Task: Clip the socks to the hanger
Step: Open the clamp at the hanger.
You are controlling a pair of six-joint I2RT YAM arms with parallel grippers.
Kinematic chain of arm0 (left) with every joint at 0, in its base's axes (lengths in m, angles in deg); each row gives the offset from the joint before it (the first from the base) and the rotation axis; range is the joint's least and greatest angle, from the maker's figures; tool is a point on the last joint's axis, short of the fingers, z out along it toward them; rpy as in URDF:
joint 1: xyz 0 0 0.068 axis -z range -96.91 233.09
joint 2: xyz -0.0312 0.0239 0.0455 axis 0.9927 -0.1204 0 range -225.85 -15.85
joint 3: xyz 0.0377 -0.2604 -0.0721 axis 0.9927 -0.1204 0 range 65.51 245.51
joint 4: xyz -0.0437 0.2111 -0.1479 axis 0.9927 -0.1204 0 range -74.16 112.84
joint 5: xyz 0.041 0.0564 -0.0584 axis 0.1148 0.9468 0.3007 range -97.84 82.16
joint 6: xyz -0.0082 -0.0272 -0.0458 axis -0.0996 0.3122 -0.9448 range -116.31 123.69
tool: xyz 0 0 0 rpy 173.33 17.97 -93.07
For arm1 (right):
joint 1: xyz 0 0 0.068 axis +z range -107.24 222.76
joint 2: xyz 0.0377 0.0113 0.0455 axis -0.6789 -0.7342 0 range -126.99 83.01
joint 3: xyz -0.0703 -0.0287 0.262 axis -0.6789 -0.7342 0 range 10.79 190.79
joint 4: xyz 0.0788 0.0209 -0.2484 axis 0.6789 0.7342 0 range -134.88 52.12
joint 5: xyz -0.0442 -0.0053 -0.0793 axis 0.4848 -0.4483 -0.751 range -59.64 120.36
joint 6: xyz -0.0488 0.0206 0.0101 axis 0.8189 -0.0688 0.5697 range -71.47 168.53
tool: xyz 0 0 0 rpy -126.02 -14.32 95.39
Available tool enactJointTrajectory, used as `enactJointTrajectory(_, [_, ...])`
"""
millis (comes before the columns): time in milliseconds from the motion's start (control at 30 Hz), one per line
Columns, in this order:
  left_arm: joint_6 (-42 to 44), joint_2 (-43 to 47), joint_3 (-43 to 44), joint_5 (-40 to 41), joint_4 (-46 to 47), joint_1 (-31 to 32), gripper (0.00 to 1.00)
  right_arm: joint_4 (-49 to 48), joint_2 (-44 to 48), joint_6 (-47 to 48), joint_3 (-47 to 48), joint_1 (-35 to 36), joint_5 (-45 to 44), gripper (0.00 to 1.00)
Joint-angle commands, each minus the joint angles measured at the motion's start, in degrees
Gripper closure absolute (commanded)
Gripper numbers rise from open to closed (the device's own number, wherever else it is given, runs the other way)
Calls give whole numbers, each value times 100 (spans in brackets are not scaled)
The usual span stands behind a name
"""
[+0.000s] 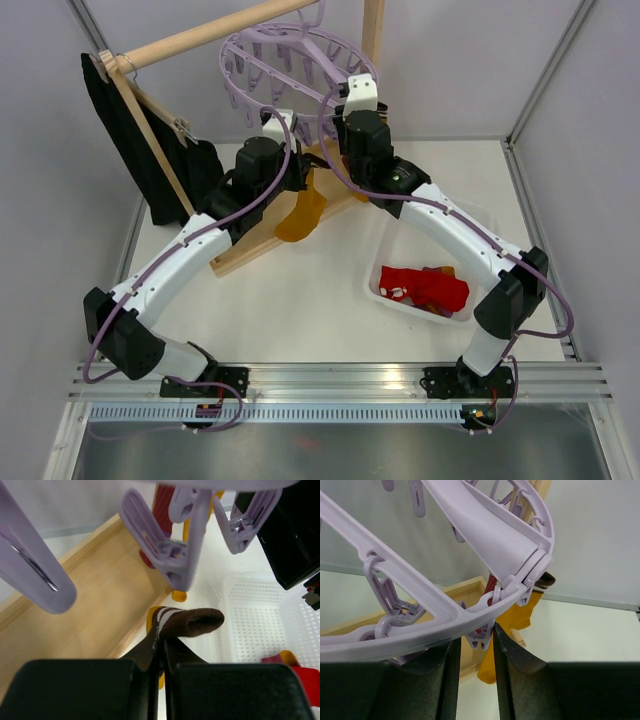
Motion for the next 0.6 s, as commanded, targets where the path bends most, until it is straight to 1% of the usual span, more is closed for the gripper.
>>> enactJointTrajectory(0, [-519,208,-237,-369,536,35,98,198,232,-382,419,-32,220,100])
enactJointTrajectory(133, [-854,226,-579,-422,1079,35,98,348,302,-576,463,-32,317,100])
enactJointTrajectory(267, [-1275,191,-791,-334,1406,35,98,436,381,-699,472,-23,423,100])
enactJointTrajectory(367, [-1539,147,-932,-89,1809,35,98,541,399,-778,498,-23,475,100])
enactJointTrajectory(567, [-2119,-55,-1011,263,2231,35,98,585,408,-857,524,-23,581,100])
